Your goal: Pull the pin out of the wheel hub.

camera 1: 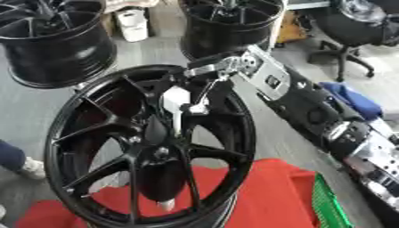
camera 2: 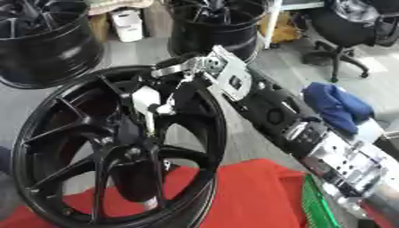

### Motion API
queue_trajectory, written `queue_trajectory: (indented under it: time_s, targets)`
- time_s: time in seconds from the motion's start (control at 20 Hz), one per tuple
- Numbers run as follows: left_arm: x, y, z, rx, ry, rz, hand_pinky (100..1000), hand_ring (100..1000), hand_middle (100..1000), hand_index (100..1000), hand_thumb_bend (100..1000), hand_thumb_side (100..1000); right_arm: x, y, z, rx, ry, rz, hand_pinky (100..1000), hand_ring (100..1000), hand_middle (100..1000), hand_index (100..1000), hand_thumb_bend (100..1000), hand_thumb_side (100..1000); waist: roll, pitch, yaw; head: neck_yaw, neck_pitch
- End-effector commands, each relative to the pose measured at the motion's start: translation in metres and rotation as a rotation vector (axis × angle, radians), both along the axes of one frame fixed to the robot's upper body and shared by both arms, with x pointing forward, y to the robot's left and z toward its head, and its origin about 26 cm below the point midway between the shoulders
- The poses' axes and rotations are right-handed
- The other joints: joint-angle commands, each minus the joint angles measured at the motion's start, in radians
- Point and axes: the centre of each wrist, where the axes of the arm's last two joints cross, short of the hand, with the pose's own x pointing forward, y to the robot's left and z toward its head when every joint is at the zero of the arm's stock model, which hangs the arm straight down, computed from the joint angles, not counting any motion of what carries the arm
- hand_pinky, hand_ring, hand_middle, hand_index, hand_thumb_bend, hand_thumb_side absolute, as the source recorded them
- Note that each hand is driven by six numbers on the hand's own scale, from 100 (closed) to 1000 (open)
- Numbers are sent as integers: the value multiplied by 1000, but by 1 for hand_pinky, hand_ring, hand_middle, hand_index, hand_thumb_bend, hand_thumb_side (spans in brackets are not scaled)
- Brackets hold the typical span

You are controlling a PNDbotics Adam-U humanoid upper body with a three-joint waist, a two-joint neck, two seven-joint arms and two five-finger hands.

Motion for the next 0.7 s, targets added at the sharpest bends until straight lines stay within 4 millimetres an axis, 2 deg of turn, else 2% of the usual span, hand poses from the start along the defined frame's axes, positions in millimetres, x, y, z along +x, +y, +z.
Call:
queue_trajectory:
  time_s: [0.05, 0.15, 0.4, 0.7]
  targets:
    - [1, 1, 8, 13, -24, 0, 570, 688, 636, 804, 452, 646, 1, -10, 12, -52, -27, 36, 852, 928, 948, 903, 100, 301, 5, -9, -1, 1, -11]
    - [1, 2, 8, 13, -23, 0, 571, 687, 634, 805, 447, 649, 2, -10, 14, -36, -24, 31, 845, 913, 909, 812, 100, 287, 7, -8, -1, 1, -10]
    - [1, 1, 7, 10, -20, -4, 574, 687, 635, 805, 437, 653, 4, -11, 21, 52, -14, 18, 828, 895, 892, 613, 100, 242, 7, -9, -2, 1, -9]
    - [0, 1, 6, 10, -15, -10, 575, 687, 635, 806, 435, 655, 8, -3, 35, 134, -61, -1, 817, 867, 872, 493, 100, 215, 5, -13, 0, -4, -6]
